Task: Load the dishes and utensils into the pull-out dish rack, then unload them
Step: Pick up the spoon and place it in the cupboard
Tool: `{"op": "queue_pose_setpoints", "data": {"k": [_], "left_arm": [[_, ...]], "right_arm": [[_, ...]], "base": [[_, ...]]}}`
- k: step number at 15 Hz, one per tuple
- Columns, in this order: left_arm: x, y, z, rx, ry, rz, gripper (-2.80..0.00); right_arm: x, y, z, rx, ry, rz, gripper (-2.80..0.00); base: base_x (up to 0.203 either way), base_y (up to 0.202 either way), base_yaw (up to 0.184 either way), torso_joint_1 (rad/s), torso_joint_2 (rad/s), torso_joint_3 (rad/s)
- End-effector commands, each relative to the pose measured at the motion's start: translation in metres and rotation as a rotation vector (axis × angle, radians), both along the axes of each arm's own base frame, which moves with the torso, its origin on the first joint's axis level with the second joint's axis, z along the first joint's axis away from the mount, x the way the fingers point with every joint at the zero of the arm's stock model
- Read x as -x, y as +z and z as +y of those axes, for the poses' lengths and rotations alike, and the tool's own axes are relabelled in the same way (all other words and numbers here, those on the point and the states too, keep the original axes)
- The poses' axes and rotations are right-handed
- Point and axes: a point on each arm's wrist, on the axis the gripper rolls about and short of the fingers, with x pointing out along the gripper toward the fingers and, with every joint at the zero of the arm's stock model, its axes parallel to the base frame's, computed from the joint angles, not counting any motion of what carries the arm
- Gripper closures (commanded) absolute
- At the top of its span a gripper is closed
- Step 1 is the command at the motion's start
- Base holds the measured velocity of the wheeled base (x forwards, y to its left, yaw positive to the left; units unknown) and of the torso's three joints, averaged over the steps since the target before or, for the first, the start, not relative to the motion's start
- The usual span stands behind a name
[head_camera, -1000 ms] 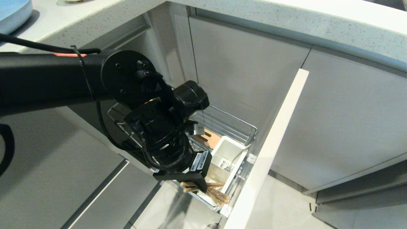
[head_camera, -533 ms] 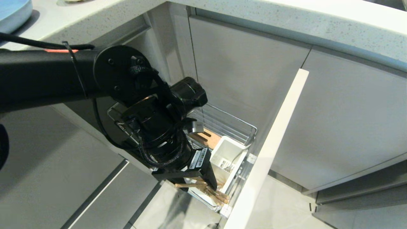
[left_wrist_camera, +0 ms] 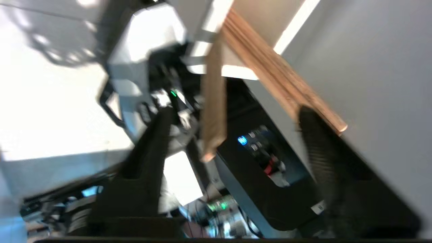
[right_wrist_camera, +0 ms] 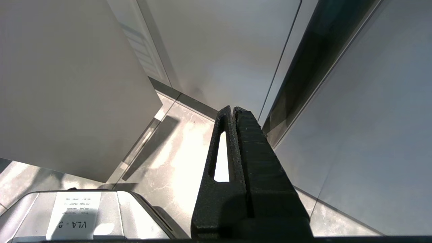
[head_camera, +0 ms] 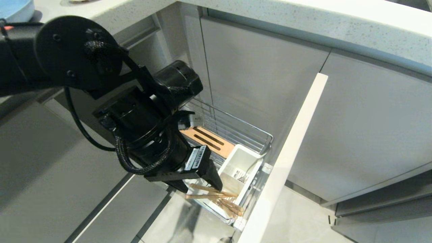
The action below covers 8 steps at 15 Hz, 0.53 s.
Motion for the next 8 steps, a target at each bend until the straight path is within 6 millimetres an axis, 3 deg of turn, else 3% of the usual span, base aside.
{"op": "queue_pose_setpoints", "data": {"k": [1,8], "left_arm": [[0.011,0.017,0.014,-0.012,0.055,-0.086,0.00],[0.053,0.067,0.055,0.096,0.107,-0.276,0.00]], "right_arm": [[0.000,0.000,0.000,0.000,0.000,-0.003,0.00],[0.000,0.000,0.000,0.000,0.000,-0.003,0.00]], "base": [[0.000,0.000,0.000,0.000,0.00,0.000],[0.000,0.000,0.000,0.000,0.00,0.000]]}}
